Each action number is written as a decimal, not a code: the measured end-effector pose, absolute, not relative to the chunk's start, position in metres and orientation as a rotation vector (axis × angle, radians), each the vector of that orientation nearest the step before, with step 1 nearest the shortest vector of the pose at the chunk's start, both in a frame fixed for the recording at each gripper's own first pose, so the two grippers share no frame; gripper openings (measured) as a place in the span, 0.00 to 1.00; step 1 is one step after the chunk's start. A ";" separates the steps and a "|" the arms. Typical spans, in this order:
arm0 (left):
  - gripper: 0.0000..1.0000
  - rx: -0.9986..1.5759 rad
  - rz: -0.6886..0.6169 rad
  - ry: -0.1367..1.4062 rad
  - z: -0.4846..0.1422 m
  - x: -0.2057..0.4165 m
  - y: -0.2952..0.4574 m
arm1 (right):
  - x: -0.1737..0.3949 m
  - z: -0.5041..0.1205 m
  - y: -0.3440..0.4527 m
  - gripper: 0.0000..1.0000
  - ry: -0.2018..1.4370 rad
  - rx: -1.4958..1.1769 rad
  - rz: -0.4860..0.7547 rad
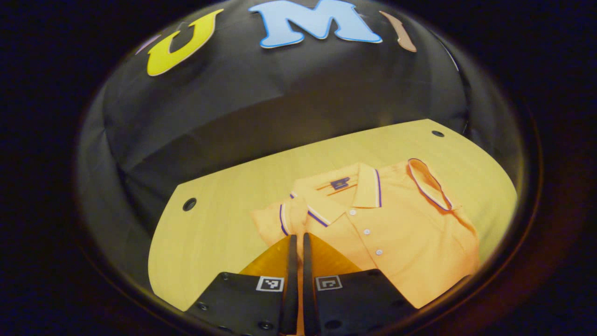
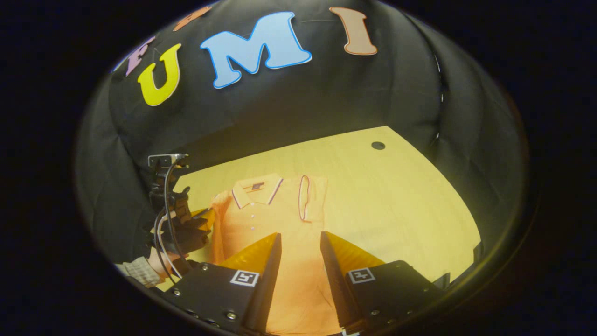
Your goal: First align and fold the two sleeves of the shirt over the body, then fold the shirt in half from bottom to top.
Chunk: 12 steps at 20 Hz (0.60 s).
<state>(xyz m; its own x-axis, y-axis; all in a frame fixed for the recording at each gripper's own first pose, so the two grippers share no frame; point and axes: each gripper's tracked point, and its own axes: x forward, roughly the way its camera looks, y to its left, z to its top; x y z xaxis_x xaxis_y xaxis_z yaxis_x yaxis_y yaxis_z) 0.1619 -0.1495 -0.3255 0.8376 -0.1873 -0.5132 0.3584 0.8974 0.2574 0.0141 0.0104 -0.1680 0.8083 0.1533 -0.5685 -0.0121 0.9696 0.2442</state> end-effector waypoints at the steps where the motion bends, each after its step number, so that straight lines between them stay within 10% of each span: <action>1: 0.12 0.355 -0.308 0.497 -0.326 0.159 -0.159 | 0.012 -0.169 0.007 0.55 0.626 0.237 0.084; 3: 0.25 0.326 -0.332 0.499 -0.324 0.152 -0.175 | 0.007 -0.172 0.000 0.55 0.627 0.246 0.074; 6: 0.95 0.309 -0.354 0.506 -0.321 0.144 -0.186 | 0.000 -0.177 -0.008 0.55 0.631 0.260 0.064; 12: 0.96 0.292 -0.344 0.500 -0.307 0.131 -0.185 | -0.012 -0.187 -0.017 0.55 0.642 0.278 0.065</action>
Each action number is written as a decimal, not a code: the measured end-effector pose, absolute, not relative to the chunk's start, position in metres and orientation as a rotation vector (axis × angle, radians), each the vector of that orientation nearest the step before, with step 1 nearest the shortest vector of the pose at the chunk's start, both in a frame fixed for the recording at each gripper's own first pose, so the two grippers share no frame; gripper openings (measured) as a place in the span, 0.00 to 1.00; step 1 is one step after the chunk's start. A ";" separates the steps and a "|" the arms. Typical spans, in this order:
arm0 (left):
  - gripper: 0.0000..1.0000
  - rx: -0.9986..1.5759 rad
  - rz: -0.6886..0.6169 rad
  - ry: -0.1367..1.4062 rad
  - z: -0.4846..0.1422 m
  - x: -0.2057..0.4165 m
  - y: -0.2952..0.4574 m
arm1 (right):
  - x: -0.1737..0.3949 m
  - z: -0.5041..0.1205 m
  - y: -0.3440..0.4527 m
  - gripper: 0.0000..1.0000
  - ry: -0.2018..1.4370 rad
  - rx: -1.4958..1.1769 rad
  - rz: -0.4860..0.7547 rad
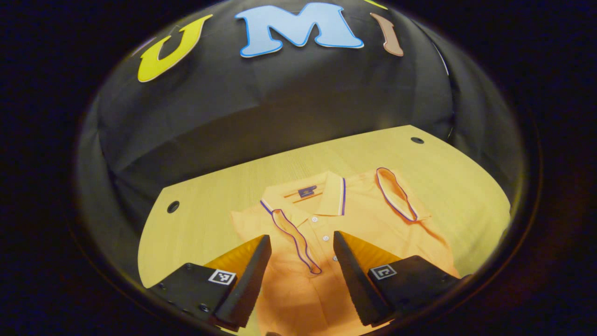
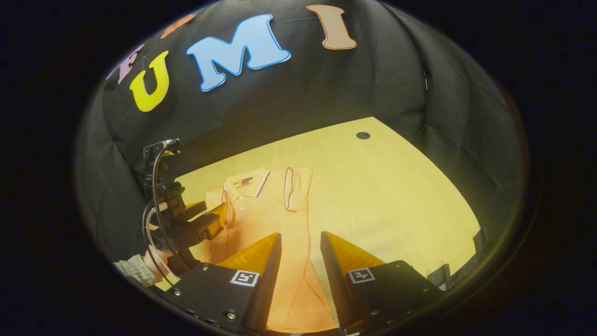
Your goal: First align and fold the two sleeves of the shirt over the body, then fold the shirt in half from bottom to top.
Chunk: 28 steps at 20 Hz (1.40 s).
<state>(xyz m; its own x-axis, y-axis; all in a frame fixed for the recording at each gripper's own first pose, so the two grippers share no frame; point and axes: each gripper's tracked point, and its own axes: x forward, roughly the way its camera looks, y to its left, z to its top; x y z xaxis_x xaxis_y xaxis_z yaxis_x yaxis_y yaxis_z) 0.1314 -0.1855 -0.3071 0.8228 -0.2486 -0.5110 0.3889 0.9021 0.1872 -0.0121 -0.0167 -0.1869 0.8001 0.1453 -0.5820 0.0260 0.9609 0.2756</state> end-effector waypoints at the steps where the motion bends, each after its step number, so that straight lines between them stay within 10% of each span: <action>1: 0.96 0.277 -0.341 0.504 -0.305 0.127 -0.183 | -0.014 -0.189 -0.016 0.55 0.645 0.275 0.070; 3: 0.82 0.236 -0.335 0.521 -0.300 0.112 -0.177 | -0.019 -0.194 -0.015 0.55 0.656 0.266 0.085; 5: 0.96 0.198 -0.315 0.566 -0.301 0.093 -0.164 | -0.025 -0.204 -0.009 0.55 0.685 0.256 0.113; 28: 0.92 0.134 -0.189 1.303 -0.424 -0.188 -0.055 | -0.167 -0.372 0.035 0.87 1.438 0.033 0.265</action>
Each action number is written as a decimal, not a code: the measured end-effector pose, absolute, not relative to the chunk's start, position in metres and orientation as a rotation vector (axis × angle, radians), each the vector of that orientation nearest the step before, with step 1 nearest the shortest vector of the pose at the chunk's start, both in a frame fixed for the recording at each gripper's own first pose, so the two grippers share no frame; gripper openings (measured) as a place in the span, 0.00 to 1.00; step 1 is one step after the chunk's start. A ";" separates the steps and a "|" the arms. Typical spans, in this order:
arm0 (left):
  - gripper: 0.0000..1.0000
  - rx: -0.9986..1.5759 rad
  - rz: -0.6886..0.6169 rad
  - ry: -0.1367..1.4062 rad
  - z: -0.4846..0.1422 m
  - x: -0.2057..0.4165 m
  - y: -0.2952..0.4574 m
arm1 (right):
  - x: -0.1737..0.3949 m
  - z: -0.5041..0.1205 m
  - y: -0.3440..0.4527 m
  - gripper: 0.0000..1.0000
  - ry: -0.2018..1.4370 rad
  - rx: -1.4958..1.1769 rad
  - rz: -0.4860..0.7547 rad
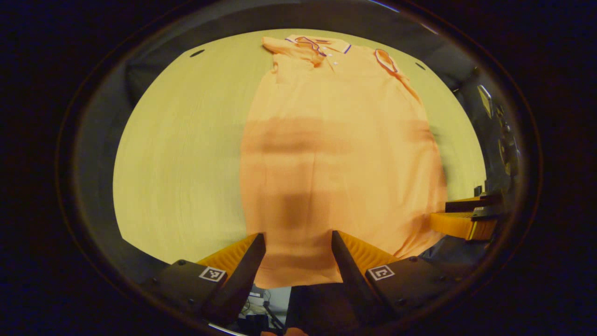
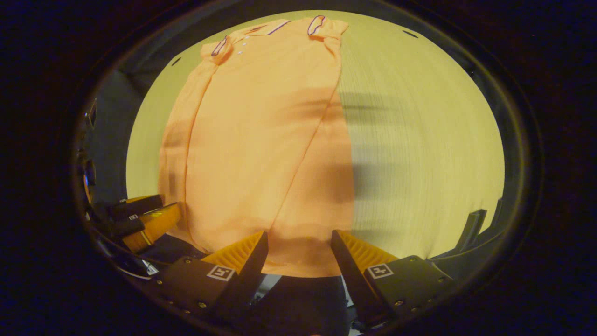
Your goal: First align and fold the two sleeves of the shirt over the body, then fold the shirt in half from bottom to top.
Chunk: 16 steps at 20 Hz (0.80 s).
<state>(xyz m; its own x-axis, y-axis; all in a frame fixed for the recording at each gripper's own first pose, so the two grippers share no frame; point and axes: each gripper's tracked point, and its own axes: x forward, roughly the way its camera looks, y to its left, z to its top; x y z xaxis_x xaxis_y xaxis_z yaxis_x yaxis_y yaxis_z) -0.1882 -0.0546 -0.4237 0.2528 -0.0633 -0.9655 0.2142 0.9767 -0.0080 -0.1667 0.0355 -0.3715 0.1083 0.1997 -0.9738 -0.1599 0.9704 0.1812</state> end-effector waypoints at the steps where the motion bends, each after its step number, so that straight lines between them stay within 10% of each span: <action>1: 0.95 0.141 -0.176 1.316 -0.427 -0.188 -0.052 | -0.169 -0.376 0.035 0.87 1.444 0.005 0.263; 16: 0.94 0.179 -0.124 1.473 -0.434 -0.185 -0.048 | -0.172 -0.384 0.036 0.90 1.487 -0.164 0.196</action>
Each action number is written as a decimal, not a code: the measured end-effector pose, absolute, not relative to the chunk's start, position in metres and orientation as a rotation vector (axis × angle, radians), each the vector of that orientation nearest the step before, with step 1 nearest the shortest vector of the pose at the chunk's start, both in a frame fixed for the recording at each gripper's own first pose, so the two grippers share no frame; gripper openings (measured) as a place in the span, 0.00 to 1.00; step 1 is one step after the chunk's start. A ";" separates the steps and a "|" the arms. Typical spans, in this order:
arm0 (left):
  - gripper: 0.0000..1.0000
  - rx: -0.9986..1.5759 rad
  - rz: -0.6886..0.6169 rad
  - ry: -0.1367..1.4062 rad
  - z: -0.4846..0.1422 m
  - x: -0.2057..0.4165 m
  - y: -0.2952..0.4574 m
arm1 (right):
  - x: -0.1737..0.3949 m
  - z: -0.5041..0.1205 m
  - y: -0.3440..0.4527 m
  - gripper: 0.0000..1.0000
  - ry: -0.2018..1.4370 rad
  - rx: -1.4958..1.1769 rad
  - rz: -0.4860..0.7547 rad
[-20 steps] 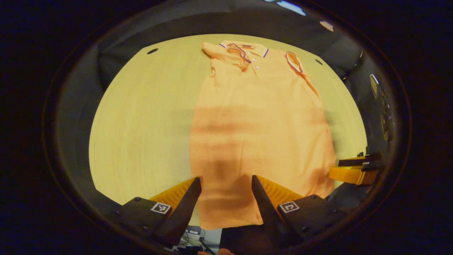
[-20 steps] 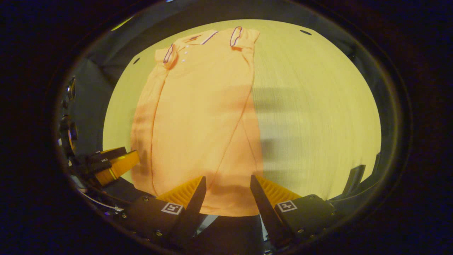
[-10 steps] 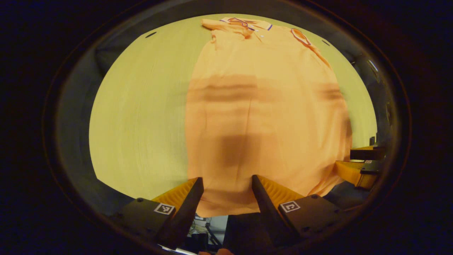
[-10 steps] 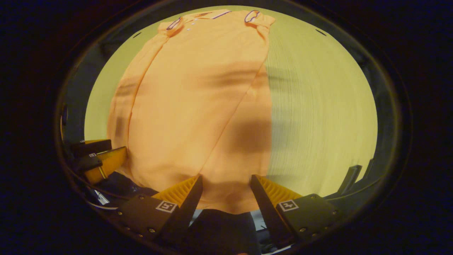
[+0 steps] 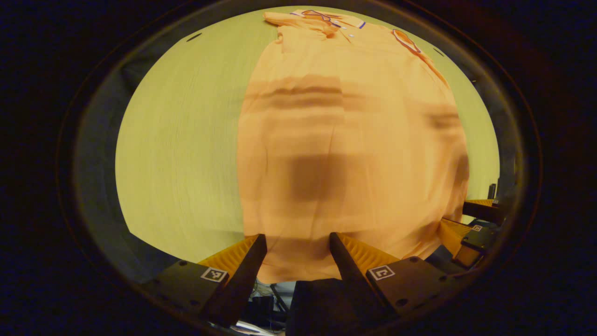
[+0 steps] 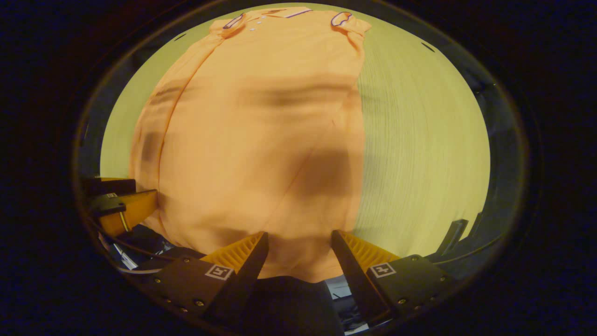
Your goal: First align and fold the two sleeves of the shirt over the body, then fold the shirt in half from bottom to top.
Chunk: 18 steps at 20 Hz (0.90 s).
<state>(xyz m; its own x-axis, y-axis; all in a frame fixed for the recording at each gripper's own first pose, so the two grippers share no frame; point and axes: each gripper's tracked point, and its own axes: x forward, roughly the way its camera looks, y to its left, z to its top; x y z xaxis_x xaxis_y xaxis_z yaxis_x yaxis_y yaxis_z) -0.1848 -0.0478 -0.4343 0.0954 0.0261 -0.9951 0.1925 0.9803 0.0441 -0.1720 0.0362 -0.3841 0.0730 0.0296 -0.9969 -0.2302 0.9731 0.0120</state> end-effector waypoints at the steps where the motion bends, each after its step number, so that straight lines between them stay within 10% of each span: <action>1: 0.92 0.181 -0.132 1.469 -0.435 -0.185 -0.049 | -0.170 -0.382 0.038 0.89 1.480 -0.154 0.191; 3: 0.73 0.179 -0.134 1.455 -0.434 -0.180 -0.051 | -0.167 -0.380 0.039 0.54 1.483 -0.141 0.183; 6: 0.51 0.197 -0.178 1.474 -0.435 -0.179 -0.051 | -0.162 -0.380 0.045 0.49 1.457 -0.113 0.179; 7: 0.51 0.170 -0.177 1.445 -0.434 -0.173 -0.054 | -0.166 -0.382 0.046 0.14 1.479 -0.104 0.179; 9: 0.14 0.100 -0.116 1.433 -0.432 -0.169 -0.054 | -0.165 -0.378 0.047 0.11 1.466 -0.084 0.189; 18: 0.10 0.078 -0.098 1.379 -0.370 -0.139 -0.050 | -0.156 -0.367 0.051 0.01 1.406 -0.085 0.200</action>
